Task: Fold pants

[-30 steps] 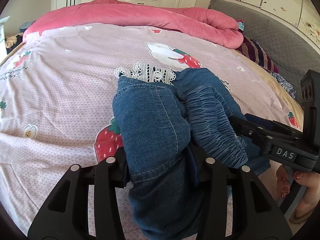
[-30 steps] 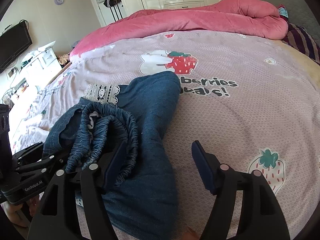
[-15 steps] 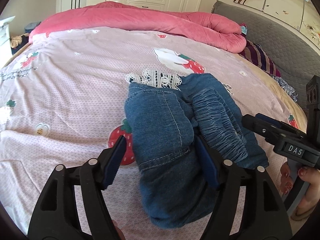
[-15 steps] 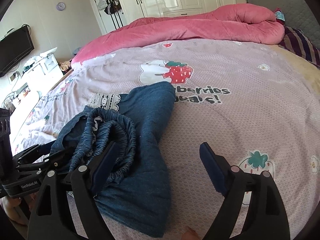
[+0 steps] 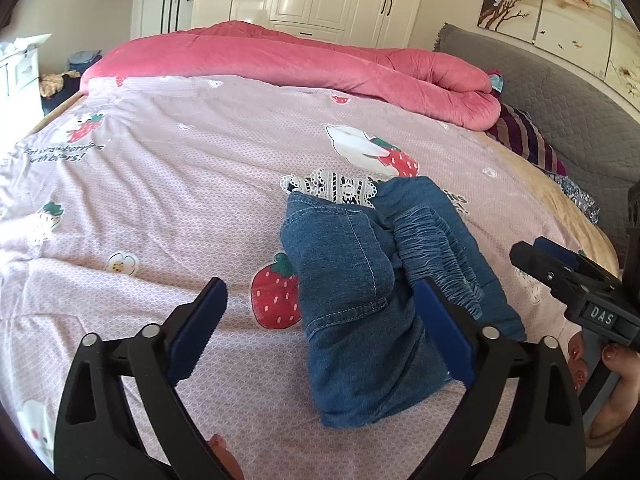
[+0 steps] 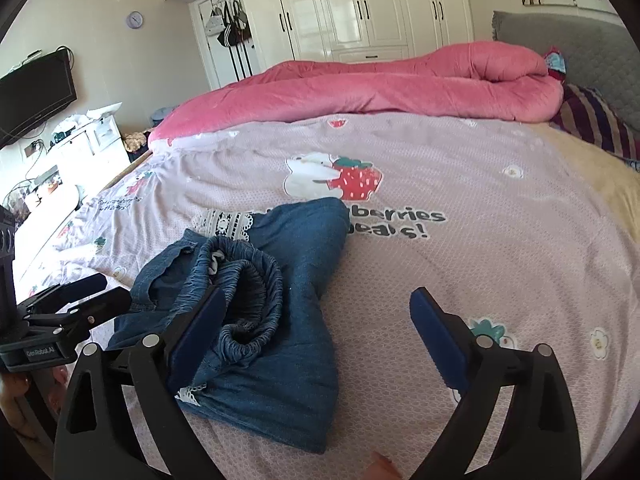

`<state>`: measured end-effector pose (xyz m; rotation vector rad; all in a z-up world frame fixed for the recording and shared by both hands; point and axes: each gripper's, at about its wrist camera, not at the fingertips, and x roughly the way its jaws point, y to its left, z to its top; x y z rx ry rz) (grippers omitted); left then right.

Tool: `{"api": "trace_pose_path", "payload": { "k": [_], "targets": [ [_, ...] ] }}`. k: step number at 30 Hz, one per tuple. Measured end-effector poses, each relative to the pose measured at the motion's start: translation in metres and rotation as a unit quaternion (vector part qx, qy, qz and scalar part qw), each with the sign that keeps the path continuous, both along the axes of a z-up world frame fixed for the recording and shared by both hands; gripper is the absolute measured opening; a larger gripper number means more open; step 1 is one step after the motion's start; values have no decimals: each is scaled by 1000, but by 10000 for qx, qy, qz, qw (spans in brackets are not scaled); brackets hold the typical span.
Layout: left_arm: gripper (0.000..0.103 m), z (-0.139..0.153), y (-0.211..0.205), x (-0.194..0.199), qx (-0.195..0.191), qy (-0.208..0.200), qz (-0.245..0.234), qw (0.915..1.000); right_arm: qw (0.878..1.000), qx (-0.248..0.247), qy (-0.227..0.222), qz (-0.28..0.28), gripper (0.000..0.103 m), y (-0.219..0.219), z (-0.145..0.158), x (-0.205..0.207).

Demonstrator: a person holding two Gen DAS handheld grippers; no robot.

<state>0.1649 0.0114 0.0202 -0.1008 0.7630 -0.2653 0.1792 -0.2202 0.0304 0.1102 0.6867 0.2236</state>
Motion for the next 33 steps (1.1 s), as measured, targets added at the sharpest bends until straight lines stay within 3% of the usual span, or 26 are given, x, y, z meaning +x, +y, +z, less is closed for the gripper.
{"api": "trace_pose_path", "payload": {
  "k": [11,23,28,33],
  "targets": [
    [93,12,3,-26,-11,-111,143,9998,9986,-153,-494,70,98,7,19,-35],
    [93,24,17,-72,-23,-415,484,9980,9985,-7,-510,193,98,18,28,-71],
    [93,1,24,-95,-159,-23,610,9980,9988,55,-403,257,98,25,24,-89],
    [93,-6,18,-116,-50,40,624,9980,9991,-31,-292,316,98,26,16,-107]
  ]
}}
